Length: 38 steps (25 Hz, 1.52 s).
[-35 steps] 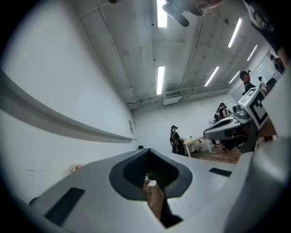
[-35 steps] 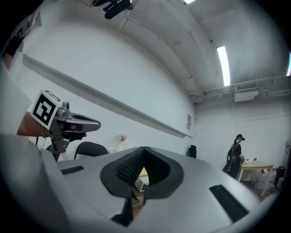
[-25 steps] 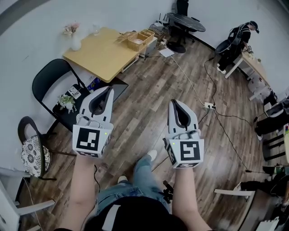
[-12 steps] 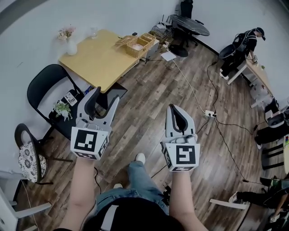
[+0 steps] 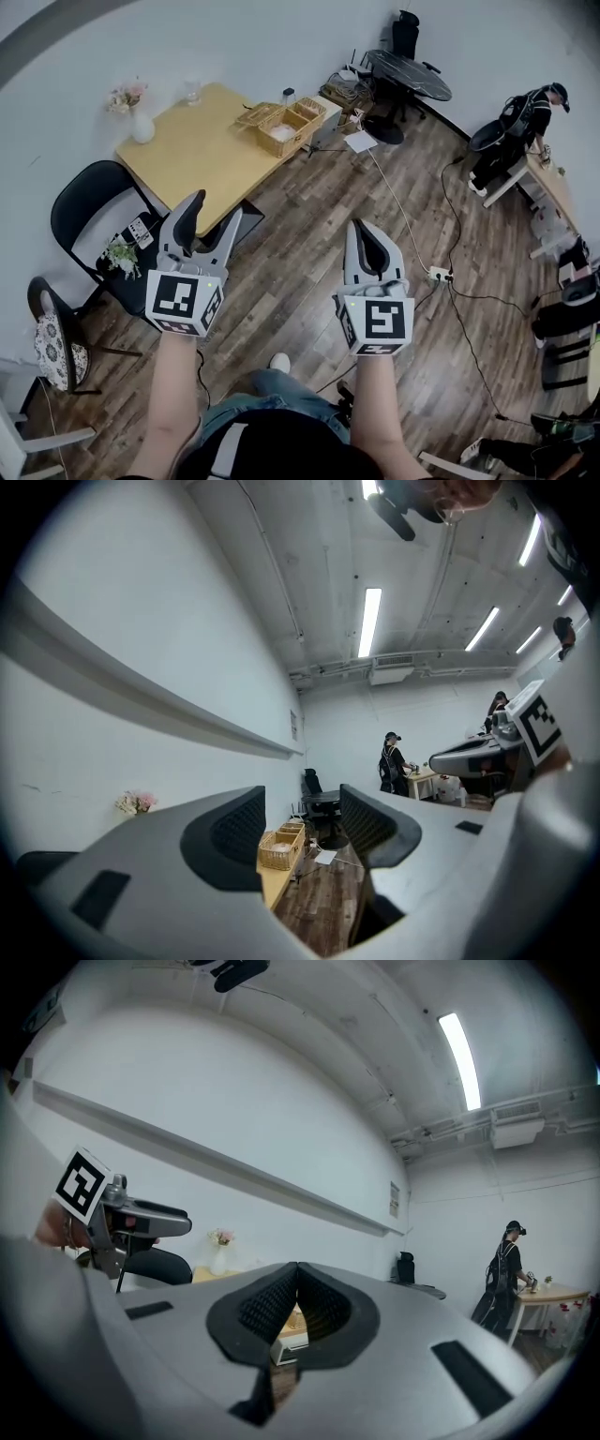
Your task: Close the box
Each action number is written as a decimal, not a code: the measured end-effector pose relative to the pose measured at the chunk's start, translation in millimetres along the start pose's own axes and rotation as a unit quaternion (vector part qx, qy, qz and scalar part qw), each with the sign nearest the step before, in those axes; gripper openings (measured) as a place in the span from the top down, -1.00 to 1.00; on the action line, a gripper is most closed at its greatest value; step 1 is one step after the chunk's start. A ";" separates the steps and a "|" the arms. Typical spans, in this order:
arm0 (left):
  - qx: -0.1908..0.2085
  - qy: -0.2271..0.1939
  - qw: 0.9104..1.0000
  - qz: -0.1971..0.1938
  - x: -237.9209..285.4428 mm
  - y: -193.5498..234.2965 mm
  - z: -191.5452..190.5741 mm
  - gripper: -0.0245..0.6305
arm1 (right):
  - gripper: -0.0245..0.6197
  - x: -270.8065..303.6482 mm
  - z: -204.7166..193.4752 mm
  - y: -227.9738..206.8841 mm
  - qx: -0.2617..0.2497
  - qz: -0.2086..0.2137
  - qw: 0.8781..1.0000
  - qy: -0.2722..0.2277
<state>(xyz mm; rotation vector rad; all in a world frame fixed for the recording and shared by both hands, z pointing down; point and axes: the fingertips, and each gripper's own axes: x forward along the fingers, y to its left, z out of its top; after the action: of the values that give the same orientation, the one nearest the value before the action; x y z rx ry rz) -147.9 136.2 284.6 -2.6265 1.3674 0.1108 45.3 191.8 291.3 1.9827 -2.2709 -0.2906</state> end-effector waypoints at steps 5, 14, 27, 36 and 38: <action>-0.017 0.011 1.000 0.015 36.5 -7.3 -9.7 0.21 | 0.88 31.0 -6.0 -30.9 0.005 0.021 1.000 -0.001; -0.021 0.013 1.000 0.010 91.4 -4.9 -12.6 0.21 | 0.88 73.0 -16.4 -52.0 0.005 0.037 0.999 -0.005; -0.026 0.031 0.999 0.005 208.5 43.0 -51.8 0.21 | 0.88 183.5 -41.6 -91.1 0.007 0.034 0.999 0.013; -0.054 0.043 0.997 0.032 312.4 112.0 -92.4 0.21 | 0.88 306.8 -57.0 -117.7 -0.002 0.042 0.999 0.030; -0.058 0.048 0.996 0.038 333.9 130.5 -101.0 0.21 | 0.88 337.0 -58.6 -121.0 -0.004 0.047 0.998 0.035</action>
<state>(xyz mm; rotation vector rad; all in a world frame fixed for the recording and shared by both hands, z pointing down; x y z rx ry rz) -64.5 -225.3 318.4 -2.7076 1.5361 0.0767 127.8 -161.2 308.5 1.8444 -2.3070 -0.2166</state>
